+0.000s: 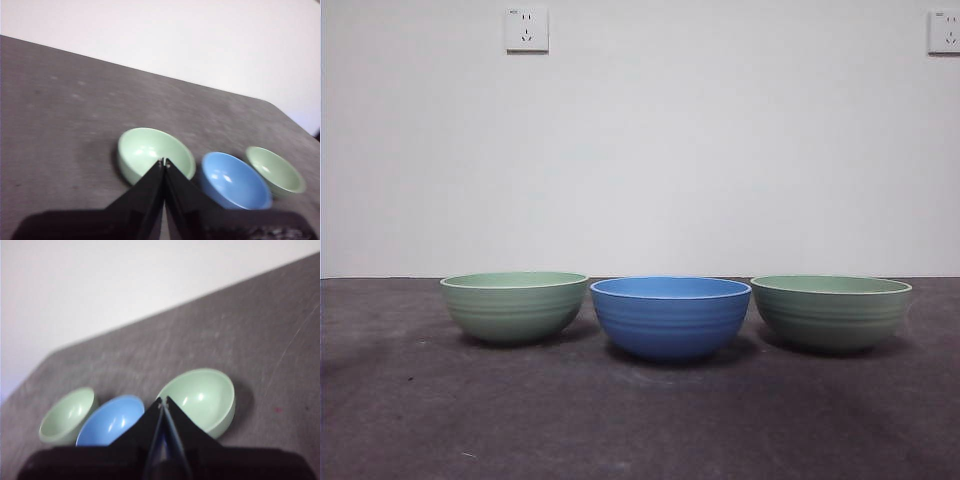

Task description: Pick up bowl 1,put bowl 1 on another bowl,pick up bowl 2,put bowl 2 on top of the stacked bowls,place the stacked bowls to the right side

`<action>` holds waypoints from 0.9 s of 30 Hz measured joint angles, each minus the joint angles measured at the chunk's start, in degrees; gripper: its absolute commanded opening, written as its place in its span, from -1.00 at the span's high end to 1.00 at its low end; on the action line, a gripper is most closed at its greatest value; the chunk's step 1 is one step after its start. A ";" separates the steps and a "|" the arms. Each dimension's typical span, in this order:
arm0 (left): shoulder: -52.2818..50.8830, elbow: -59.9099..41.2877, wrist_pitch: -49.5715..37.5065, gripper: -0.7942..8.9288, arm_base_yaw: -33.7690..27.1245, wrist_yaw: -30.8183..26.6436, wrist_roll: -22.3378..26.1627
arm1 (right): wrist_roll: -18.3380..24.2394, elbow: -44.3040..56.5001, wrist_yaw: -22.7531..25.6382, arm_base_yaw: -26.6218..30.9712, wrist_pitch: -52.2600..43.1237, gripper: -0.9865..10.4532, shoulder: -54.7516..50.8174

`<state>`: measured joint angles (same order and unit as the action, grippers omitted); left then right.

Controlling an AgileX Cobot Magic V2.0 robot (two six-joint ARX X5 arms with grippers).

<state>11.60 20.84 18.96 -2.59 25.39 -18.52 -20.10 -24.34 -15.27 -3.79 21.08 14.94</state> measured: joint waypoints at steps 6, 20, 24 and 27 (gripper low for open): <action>9.42 9.77 8.72 0.85 0.00 8.83 5.75 | 9.11 -12.83 -5.53 0.00 13.31 0.85 10.71; 23.96 26.16 32.00 0.85 0.02 16.41 22.21 | 26.49 -31.47 -8.72 -0.72 39.80 0.85 27.36; 25.09 26.23 32.28 0.77 0.15 16.39 23.15 | 27.23 -31.47 -8.70 -0.72 39.91 0.68 28.00; 25.20 26.23 32.35 0.16 0.15 16.37 23.10 | 26.69 -31.47 -8.70 -0.74 39.91 0.25 28.46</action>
<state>36.80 47.07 51.31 -2.44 41.76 4.58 6.59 -55.81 -23.97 -4.54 60.99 43.40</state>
